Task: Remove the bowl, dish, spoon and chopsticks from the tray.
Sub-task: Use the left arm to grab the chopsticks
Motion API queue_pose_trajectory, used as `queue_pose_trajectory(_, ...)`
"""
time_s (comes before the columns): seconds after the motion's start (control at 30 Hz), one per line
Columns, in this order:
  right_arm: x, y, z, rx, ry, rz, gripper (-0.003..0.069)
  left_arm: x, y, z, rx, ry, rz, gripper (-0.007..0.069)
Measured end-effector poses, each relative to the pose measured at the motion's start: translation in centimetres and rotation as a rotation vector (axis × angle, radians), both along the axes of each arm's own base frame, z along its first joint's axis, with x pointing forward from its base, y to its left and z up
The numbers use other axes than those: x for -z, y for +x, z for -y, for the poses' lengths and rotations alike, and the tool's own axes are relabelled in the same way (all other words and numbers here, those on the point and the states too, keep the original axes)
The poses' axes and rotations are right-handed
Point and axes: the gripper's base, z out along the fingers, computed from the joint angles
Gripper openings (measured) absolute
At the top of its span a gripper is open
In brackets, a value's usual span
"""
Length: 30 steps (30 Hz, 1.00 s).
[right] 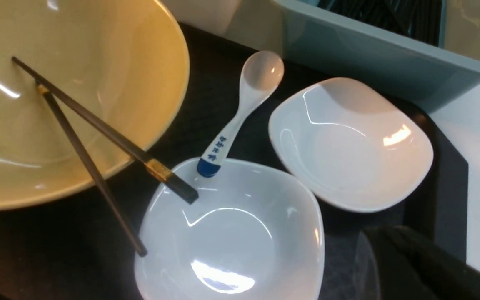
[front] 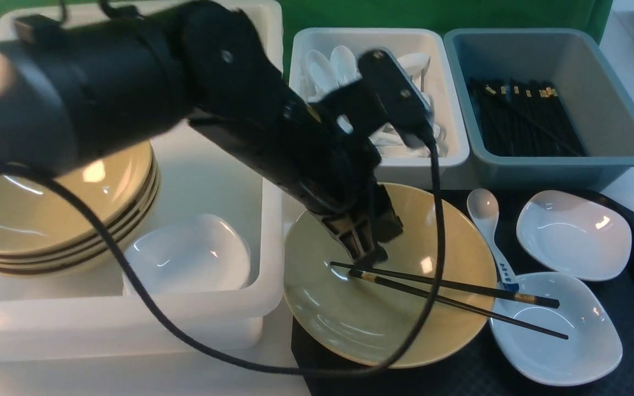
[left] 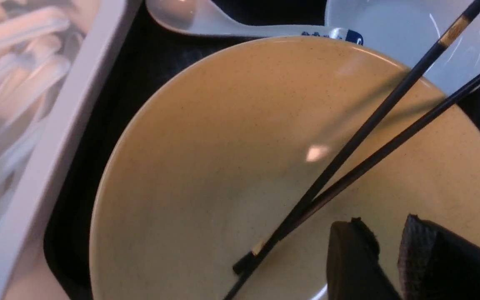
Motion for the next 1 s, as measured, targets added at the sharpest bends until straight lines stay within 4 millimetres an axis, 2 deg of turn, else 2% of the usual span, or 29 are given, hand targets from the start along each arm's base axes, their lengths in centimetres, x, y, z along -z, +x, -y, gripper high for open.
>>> queue_pose_trajectory(0.03,0.0,0.0,0.0,0.000,0.002,0.000,0.0031,1.1,0.1,0.9,0.063,0.032,0.033,0.0206)
queue_pose_trajectory(0.1,0.0,0.0,0.0,0.001,0.005,0.003,0.0031,2.0,-0.1,1.7,0.119,0.058,0.053,0.0244)
queue_pose_trajectory(0.2,0.0,0.0,-0.1,0.002,0.016,0.003,0.0031,4.8,0.1,3.2,0.208,0.109,0.065,0.0336)
queue_pose_trajectory(0.33,-0.1,0.0,-0.1,0.004,0.022,0.007,0.0031,6.1,0.5,3.6,0.212,0.128,0.060,0.0361)
queue_pose_trajectory(0.53,-0.2,0.1,-0.1,0.009,0.032,0.018,0.0031,6.8,0.8,3.7,0.258,0.152,0.087,0.0363)
queue_pose_trajectory(0.8,-0.2,0.1,-0.1,0.011,0.036,0.022,0.0033,9.4,1.6,4.4,0.314,0.187,0.117,0.0361)
queue_pose_trajectory(0.9,-0.2,0.1,-0.1,0.011,0.037,0.023,0.0033,10.1,2.1,4.6,0.301,0.185,0.141,0.0324)
queue_pose_trajectory(0.97,-0.2,0.1,-0.1,0.012,0.037,0.023,0.0034,10.2,2.4,4.8,0.285,0.176,0.166,0.0234)
queue_pose_trajectory(1.0,-0.2,0.1,-0.1,0.012,0.037,0.023,0.0034,10.2,2.4,4.8,0.284,0.176,0.167,0.0227)
